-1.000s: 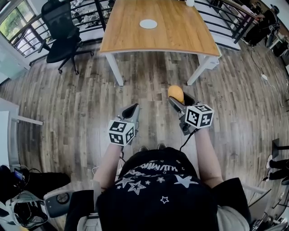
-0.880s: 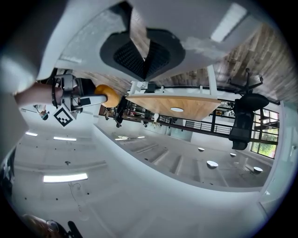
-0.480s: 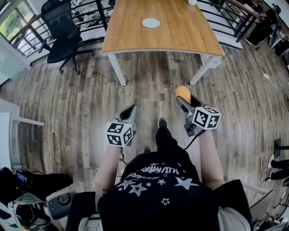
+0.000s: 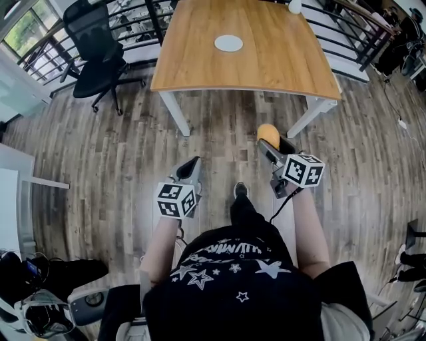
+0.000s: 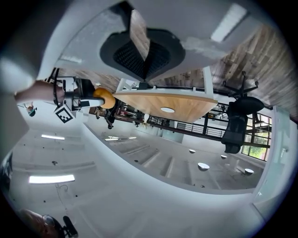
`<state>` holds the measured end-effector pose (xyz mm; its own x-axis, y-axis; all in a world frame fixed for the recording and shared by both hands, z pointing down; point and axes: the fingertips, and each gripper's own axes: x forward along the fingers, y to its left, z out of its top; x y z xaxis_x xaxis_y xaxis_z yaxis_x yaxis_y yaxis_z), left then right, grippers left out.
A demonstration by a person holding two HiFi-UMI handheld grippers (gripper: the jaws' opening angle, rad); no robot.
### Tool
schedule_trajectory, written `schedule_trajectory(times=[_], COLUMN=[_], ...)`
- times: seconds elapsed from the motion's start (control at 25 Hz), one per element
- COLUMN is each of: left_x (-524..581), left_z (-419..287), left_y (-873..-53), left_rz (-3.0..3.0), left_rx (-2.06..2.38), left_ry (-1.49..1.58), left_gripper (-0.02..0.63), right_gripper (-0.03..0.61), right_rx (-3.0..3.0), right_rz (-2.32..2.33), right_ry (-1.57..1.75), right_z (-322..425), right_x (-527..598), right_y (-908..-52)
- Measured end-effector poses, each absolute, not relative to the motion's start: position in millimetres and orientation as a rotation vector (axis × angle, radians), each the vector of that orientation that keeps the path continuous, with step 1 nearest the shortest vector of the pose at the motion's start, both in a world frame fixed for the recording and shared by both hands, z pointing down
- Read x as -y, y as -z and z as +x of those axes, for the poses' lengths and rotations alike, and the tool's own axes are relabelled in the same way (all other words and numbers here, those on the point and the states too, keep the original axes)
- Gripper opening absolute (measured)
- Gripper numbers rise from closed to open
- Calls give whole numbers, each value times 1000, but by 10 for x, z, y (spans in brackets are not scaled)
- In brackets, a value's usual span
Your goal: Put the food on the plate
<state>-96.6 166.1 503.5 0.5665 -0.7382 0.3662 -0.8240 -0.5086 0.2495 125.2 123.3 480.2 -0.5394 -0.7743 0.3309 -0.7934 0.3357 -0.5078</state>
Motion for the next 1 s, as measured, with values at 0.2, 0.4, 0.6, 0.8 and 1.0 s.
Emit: schedule_trajectory(times=[0.2, 0.4, 0.6, 0.8, 1.0], left_x=[-1173, -671, -248, 103, 345], left_z=[-797, -696, -551, -350, -228], left_y=[-5067, -5063, -5013, -5029, -5032], left_rz=[2395, 2370, 2362, 2352, 2337], left_rx=[1281, 1317, 1332, 1357, 1383], left_ry=[-296, -300, -301, -309, -297], left_gripper=[2, 2, 2, 2, 2], right_gripper=[314, 314, 314, 314, 314], right_rx=[2537, 2549, 2547, 2567, 2590], right_rz=[1470, 1442, 1405, 1362, 1349], right_ry=[-1014, -1024, -1036, -1036, -1025], right_z=[1420, 1539, 1628, 1792, 1934], right_x=[-709, -179, 250, 627, 892], right_y=[-4881, -4888, -4919, -4955, -4924])
